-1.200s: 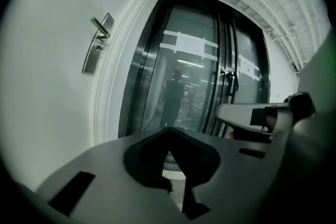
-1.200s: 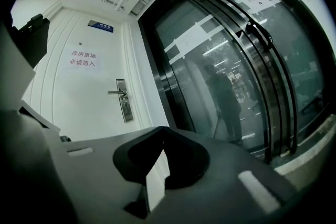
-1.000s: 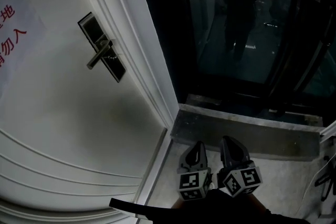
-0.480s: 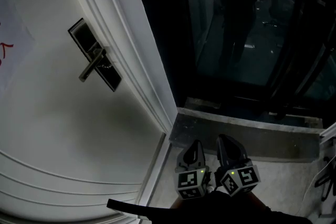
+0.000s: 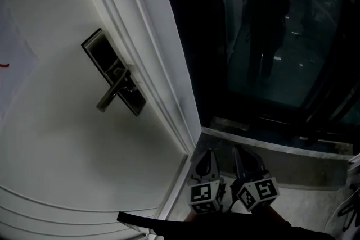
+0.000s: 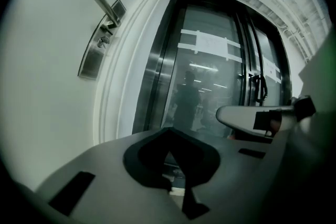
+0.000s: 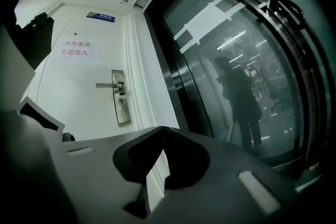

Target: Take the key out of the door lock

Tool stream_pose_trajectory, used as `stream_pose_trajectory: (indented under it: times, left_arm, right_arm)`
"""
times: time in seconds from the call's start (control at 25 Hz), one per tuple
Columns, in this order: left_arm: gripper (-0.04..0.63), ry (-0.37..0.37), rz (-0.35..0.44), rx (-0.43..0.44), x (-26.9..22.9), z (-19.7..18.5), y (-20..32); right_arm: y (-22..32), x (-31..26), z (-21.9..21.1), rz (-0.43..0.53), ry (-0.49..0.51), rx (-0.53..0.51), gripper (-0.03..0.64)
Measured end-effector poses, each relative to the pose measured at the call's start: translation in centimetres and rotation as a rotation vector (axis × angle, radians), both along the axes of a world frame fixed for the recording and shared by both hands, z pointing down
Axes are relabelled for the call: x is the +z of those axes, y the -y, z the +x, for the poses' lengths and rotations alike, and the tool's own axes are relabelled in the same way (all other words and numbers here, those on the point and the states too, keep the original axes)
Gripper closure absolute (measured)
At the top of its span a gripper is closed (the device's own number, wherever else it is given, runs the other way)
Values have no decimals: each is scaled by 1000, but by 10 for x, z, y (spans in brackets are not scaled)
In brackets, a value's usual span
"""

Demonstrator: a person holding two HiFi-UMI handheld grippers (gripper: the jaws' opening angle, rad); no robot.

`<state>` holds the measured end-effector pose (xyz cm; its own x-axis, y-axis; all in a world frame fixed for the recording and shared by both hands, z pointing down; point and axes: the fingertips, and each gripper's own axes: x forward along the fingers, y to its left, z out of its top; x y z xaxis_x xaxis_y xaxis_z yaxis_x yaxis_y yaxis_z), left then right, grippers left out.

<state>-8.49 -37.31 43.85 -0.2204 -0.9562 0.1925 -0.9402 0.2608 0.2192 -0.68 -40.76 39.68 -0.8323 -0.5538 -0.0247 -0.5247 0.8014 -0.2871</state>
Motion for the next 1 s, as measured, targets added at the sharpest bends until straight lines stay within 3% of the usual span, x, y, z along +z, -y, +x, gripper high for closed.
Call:
stream_pose_trajectory:
  times: [0.24, 0.56, 1.0]
  left_arm:
    - [595, -2, 0, -114, 2, -64, -9]
    - [595, -14, 19, -318, 5, -143, -54]
    - [595, -47, 35, -650, 9, -200, -143]
  right_arm:
    - [3, -1, -67, 5, 9, -105, 615]
    - [-32, -1, -154, 5, 5, -311, 615]
    - [-101, 0, -234, 11, -5, -644, 615]
